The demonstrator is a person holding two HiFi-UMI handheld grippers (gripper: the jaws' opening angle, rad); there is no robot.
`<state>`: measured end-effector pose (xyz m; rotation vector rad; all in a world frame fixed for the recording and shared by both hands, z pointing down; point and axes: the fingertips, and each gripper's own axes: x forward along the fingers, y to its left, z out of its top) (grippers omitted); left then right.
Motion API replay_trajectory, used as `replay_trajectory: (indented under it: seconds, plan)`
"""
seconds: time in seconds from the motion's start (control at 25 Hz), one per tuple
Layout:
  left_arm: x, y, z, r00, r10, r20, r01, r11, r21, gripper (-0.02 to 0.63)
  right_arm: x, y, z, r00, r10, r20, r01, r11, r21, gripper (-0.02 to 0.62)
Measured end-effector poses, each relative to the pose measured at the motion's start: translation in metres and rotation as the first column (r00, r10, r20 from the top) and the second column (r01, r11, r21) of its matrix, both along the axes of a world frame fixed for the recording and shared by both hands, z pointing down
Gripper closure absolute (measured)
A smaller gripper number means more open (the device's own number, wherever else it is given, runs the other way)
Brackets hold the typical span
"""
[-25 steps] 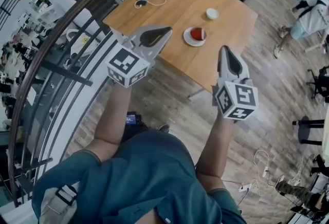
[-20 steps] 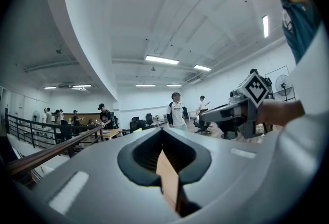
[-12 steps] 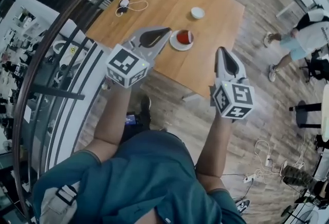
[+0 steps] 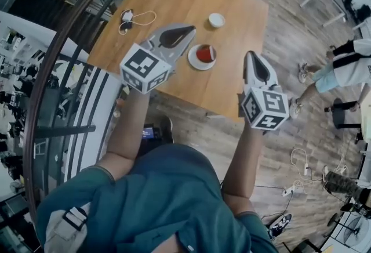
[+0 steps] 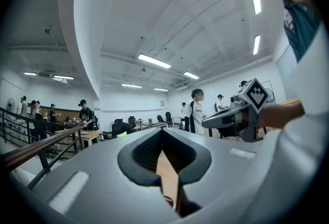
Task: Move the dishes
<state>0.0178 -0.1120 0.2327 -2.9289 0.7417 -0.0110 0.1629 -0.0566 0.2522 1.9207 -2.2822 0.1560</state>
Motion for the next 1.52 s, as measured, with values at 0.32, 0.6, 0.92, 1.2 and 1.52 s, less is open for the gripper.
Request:
replay_trajectory:
  seconds: [0.32,0.6,0.92,1.2,1.52]
  plan:
    - [-0.008,-0.044,-0.002,0.999,0.041,-0.008,-0.041,0.999,-0.009,0.606,-0.005,-0.035,0.000,0.998,0.056,-0.006,-0.056,0.998,-0.019,0.584]
    - [-0.020,-0.077,0.008,0.999,0.034,-0.017,-0.034,0.999,-0.039,0.606,-0.017,-0.066,0.007,0.998,0.053,-0.015,-0.054,0.998,-0.046,0.583]
    - [-0.018,-0.090,0.029,1.000,0.000,0.007,0.001,0.997,-0.078,0.606,-0.015,-0.085,0.028,1.000,0.010,-0.003,-0.011,0.996,-0.091,0.583]
    - [-0.008,-0.144,0.068,0.998,-0.042,0.044,0.048,0.990,-0.133,0.606,-0.005,-0.143,0.066,0.999,-0.035,0.010,0.036,0.988,-0.151,0.583]
    - [0.008,-0.176,0.120,0.993,-0.086,0.086,0.104,0.967,-0.231,0.606,0.009,-0.180,0.119,0.995,-0.085,0.048,0.094,0.964,-0.250,0.581]
